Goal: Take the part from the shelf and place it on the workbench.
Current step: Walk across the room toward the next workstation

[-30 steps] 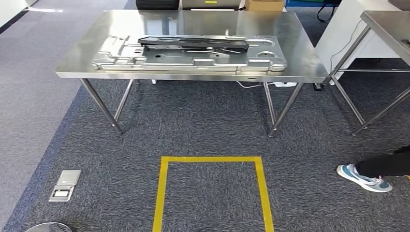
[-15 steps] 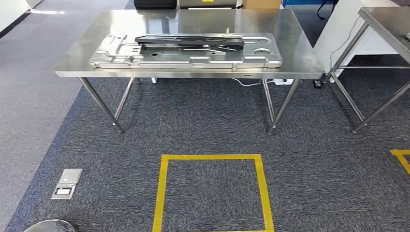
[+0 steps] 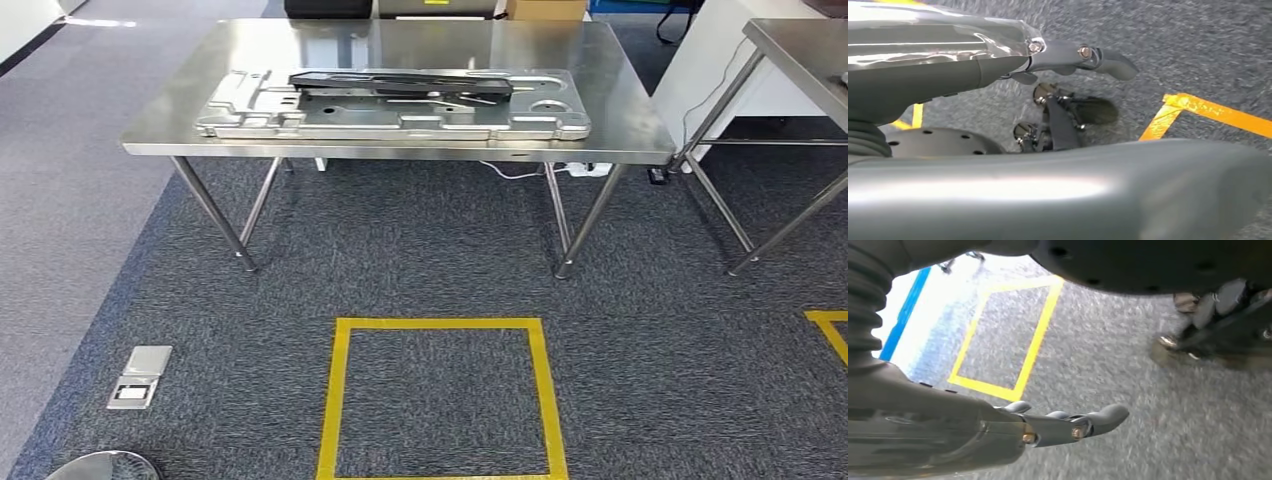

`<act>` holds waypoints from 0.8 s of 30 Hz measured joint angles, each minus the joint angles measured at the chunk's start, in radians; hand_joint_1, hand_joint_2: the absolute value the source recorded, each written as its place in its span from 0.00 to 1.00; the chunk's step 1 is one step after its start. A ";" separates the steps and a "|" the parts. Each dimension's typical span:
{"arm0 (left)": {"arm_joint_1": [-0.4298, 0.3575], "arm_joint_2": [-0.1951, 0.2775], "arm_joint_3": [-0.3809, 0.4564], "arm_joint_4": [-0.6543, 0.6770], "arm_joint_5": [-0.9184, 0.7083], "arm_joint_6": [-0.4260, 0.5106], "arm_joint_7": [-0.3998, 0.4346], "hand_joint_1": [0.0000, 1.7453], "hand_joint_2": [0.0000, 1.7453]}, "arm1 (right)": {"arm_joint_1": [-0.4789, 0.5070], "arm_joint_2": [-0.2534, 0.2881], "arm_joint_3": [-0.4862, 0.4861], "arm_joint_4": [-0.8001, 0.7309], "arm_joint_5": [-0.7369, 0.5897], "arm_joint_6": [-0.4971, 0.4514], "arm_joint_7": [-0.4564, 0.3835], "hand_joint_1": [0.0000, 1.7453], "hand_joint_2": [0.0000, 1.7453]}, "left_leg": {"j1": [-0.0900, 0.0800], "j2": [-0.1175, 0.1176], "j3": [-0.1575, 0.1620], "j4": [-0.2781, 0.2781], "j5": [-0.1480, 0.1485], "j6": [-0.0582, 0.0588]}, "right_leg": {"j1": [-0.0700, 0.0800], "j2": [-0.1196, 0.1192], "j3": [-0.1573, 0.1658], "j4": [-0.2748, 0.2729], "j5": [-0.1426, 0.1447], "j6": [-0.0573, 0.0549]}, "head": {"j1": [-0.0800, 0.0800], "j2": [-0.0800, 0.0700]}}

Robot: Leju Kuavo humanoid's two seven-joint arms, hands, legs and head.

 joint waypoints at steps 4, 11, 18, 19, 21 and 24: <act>0.011 0.011 -0.109 -0.022 0.079 0.014 0.020 0.00 1.00 | 0.022 0.000 0.007 0.000 -0.026 -0.001 0.007 0.00 1.00 | 0.001 -0.001 -0.007 0.014 -0.009 -0.018 | 0.003 0.000 -0.002 -0.012 0.004 -0.028 | -0.001 0.000; 0.082 0.023 -0.302 -0.026 0.208 0.037 0.056 0.00 0.00 | 0.019 0.000 0.025 -0.056 -0.068 -0.010 0.014 0.00 0.25 | 0.008 -0.002 -0.105 0.280 -0.144 -0.034 | 0.006 -0.008 -0.019 -0.012 0.016 -0.049 | -0.001 0.000; 0.159 0.040 -0.496 -0.025 0.330 0.058 0.086 0.00 0.00 | -0.003 0.000 0.050 -0.138 -0.108 -0.016 0.025 0.00 0.00 | -0.006 -0.003 0.031 -0.001 -0.030 -0.004 | 0.009 -0.010 -0.020 -0.013 0.021 -0.024 | -0.001 0.000; 0.166 0.044 -0.527 -0.025 0.349 0.062 0.091 0.00 0.00 | -0.001 0.000 0.054 -0.144 -0.114 -0.017 0.027 0.00 0.00 | -0.005 -0.003 0.032 -0.006 -0.027 -0.006 | 0.009 -0.009 -0.018 -0.018 0.022 -0.029 | 0.000 0.000; 0.175 0.051 -0.589 -0.025 0.388 0.069 0.100 0.00 0.00 | 0.005 -0.001 0.061 -0.153 -0.127 -0.019 0.030 0.00 0.00 | -0.004 -0.003 0.034 -0.015 -0.021 -0.009 | 0.011 -0.009 -0.014 -0.026 0.025 -0.042 | 0.000 0.000; 0.183 0.060 -0.686 -0.026 0.449 0.080 0.115 0.00 0.00 | 0.023 -0.002 0.074 -0.164 -0.148 -0.021 0.037 0.00 0.00 | -0.006 -0.002 0.033 -0.014 -0.022 -0.008 | 0.010 -0.009 -0.013 -0.028 0.029 -0.045 | 0.001 0.000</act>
